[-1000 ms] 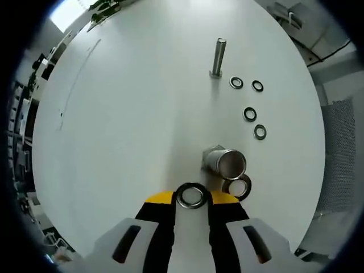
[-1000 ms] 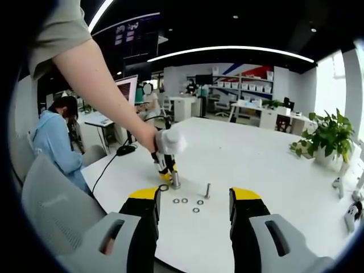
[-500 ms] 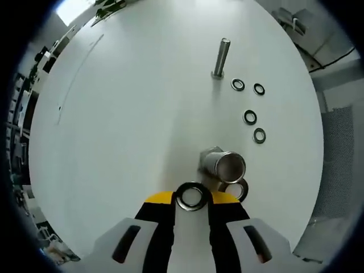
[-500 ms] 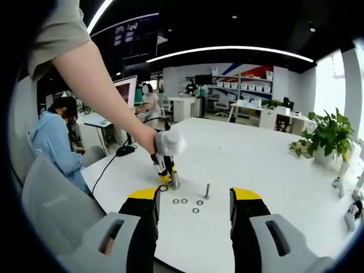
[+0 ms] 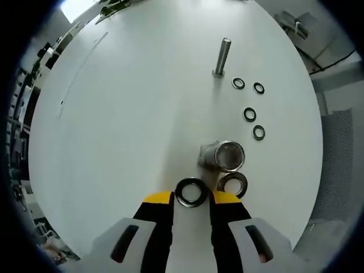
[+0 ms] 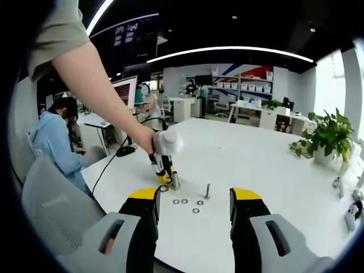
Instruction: Place the washer onto the threaded stud by aligning its center hole with the stud, sliding it down to the base, and recovering from edge contact or off-axis alignment until the washer reaches the visible bottom stop.
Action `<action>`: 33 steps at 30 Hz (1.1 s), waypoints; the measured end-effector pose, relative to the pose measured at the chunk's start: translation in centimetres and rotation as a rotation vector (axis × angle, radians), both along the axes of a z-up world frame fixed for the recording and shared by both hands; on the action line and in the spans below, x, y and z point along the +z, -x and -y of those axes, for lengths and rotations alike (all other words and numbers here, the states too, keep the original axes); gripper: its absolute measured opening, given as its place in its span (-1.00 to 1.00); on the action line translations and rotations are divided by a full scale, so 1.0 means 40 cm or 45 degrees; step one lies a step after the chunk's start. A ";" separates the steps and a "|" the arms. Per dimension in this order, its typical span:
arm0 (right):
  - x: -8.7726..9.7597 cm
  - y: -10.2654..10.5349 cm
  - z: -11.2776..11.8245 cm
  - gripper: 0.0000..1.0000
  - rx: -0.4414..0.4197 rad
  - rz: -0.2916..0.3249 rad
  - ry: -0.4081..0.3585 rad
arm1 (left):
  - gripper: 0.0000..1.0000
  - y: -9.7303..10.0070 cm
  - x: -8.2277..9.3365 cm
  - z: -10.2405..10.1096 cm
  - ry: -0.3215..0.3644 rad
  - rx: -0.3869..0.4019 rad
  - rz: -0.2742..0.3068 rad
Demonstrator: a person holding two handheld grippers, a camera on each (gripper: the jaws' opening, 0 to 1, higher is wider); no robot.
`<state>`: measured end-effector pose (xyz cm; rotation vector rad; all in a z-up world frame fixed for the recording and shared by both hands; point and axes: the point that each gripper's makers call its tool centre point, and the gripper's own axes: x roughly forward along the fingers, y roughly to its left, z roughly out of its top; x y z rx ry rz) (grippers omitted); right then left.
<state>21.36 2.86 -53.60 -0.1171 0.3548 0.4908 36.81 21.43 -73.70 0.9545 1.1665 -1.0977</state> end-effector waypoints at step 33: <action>-0.001 0.001 -0.008 0.01 0.023 -0.006 -0.004 | -0.58 -0.001 0.006 0.007 0.021 0.070 0.012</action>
